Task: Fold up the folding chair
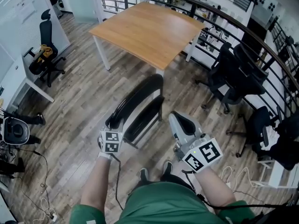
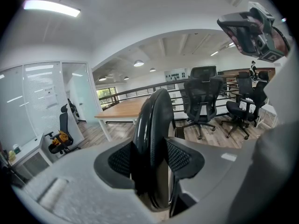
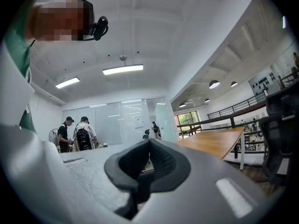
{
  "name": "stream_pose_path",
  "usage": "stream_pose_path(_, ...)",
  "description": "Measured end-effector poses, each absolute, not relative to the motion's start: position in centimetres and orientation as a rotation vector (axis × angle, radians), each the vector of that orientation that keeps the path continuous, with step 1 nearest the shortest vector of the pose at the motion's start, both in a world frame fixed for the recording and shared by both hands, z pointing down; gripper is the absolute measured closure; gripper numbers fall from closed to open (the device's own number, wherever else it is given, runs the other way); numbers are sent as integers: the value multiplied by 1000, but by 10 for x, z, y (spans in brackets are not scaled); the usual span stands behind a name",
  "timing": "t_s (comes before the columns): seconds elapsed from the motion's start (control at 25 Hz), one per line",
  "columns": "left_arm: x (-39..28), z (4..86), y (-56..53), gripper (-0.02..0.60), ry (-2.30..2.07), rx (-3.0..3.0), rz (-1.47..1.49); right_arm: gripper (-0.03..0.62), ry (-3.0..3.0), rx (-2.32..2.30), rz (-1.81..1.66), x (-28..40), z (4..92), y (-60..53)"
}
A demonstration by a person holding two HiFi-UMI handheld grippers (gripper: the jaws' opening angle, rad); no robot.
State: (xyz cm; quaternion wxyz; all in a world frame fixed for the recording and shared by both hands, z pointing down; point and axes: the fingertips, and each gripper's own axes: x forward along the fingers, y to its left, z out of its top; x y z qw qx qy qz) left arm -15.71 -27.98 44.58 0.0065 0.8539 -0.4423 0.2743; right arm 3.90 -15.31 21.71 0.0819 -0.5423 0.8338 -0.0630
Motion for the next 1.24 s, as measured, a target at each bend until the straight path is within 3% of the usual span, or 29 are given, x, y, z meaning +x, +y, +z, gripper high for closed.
stream_pose_path(1.24, -156, 446, -274, 383, -1389, 2685, 850, 589, 2497, -1655, -236, 41, 239, -152)
